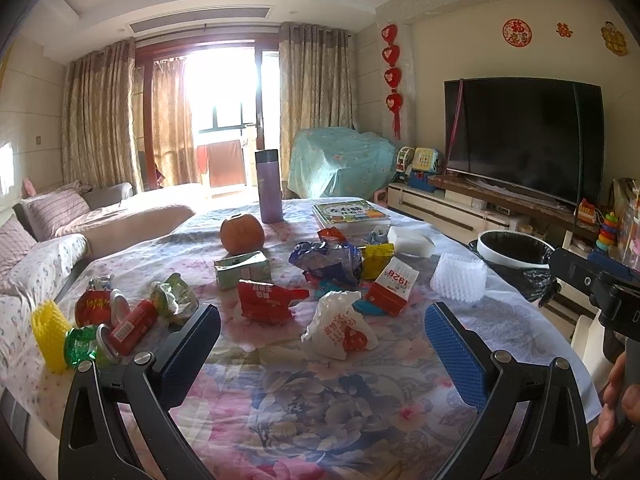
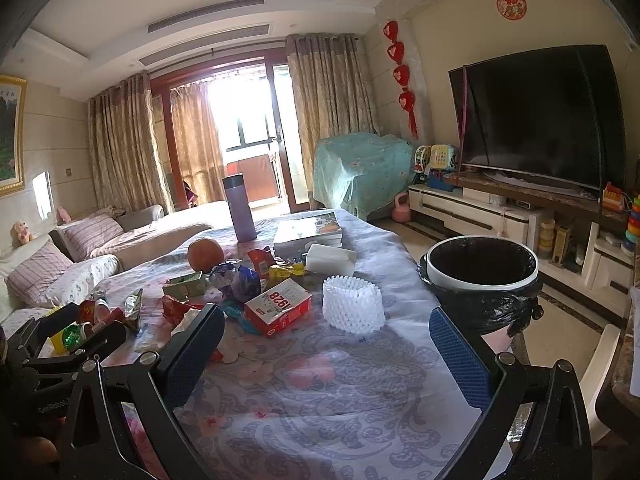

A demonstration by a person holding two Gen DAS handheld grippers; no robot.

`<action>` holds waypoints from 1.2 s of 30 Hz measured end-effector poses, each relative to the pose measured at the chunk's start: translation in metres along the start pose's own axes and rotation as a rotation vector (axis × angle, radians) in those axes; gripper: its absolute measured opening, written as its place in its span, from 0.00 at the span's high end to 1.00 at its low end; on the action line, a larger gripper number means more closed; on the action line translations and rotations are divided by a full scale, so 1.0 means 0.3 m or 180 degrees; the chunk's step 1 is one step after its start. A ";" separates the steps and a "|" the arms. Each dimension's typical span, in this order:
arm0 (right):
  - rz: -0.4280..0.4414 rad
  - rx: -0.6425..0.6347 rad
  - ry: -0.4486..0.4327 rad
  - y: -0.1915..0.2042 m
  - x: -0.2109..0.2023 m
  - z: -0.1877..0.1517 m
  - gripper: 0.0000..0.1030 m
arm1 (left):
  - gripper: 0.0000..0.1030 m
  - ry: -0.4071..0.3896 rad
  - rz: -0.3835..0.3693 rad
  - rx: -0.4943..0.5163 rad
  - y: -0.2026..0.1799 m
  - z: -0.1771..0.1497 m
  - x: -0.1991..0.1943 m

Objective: Collect trash
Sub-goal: 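Move both tools toward the white plastic bag and white foam net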

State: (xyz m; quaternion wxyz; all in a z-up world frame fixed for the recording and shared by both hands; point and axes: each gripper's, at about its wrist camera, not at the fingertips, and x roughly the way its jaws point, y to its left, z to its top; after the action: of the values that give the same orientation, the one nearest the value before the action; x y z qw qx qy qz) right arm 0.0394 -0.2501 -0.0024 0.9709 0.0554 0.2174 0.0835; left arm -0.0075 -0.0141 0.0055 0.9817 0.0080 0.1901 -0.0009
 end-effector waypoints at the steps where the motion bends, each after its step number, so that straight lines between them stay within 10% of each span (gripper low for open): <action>1: -0.0001 0.0000 0.0001 0.000 0.001 0.000 0.00 | 0.01 0.0002 0.0000 -0.0001 0.000 0.000 0.000; 36: 0.0057 0.0026 0.0065 0.024 0.023 -0.016 0.00 | 0.01 0.0127 -0.0032 -0.0038 0.012 -0.011 0.034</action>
State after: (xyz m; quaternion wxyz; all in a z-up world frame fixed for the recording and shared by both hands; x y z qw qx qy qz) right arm 0.0424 -0.2415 -0.0087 0.9676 0.0605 0.2272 0.0919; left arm 0.0008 -0.0105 -0.0013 0.9778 0.0012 0.2096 -0.0045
